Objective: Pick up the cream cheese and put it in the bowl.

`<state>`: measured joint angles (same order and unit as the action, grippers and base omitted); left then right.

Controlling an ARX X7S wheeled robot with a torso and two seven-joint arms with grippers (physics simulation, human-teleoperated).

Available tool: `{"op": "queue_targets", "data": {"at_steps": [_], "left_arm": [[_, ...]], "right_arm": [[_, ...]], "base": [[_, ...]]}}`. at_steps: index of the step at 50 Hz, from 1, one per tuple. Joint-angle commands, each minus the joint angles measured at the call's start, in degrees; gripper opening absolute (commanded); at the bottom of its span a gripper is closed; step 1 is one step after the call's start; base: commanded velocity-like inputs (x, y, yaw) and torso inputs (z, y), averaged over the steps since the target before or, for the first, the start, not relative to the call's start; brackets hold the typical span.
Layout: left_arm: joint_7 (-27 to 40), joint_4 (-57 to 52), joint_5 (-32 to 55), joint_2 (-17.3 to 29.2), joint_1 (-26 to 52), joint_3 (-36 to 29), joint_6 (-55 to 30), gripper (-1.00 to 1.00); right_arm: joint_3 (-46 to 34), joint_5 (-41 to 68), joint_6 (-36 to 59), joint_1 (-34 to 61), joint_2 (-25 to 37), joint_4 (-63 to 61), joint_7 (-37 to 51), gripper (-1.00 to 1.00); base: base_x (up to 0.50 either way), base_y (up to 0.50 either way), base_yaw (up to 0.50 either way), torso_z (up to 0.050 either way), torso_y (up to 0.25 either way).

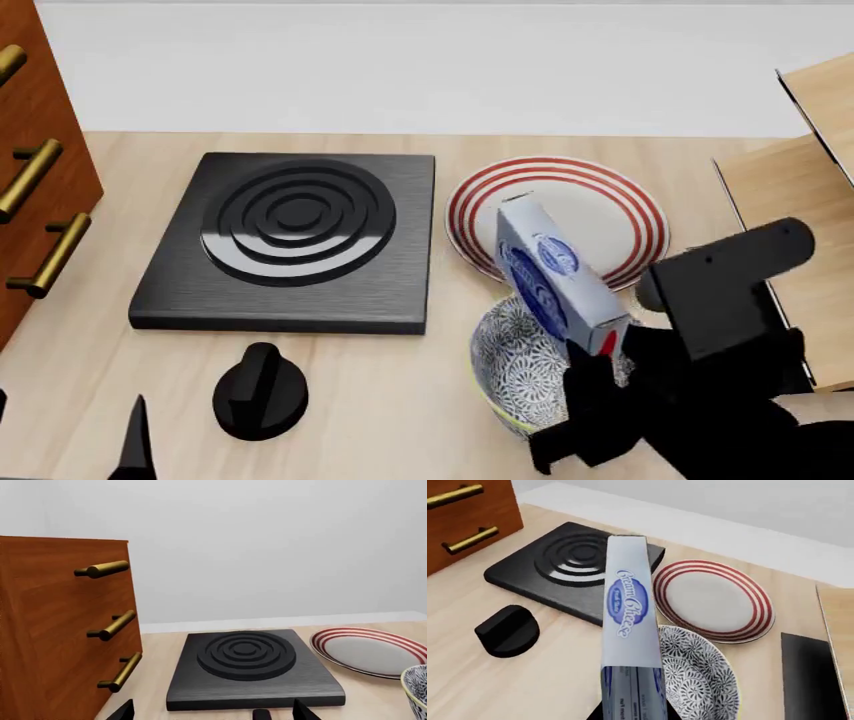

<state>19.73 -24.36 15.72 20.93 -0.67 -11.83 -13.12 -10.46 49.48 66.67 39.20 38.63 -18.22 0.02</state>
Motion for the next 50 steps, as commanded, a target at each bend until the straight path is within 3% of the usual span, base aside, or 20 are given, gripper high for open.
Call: {"op": "queue_targets", "data": {"at_steps": [1,9,50], "left_arm": [[0.12,-0.02,0.29,0.24,0.16,0.10,-0.03,1.00],[0.33,-0.09,0.34,0.35,0.19,0.09,-0.06,1.00],[1.78,1.66,-1.36,0.19,0.05,-0.64,1.97,1.00]], "right_arm": [[-0.77,-1.81,6.93,10.69,-2.75,11.95,4.82,-1.00],[-2.81,-4.70,8.54,14.23,-5.18,20.67,7.24,-1.00],[-8.57,-3.26,14.98,16.48,-7.20,22.37,9.14,-1.00]], "base": [[0.00,0.00,0.00,0.000,0.000],[0.00,0.00,0.00,0.000,0.001],[0.00,0.00,0.00,0.000,0.000]]}}
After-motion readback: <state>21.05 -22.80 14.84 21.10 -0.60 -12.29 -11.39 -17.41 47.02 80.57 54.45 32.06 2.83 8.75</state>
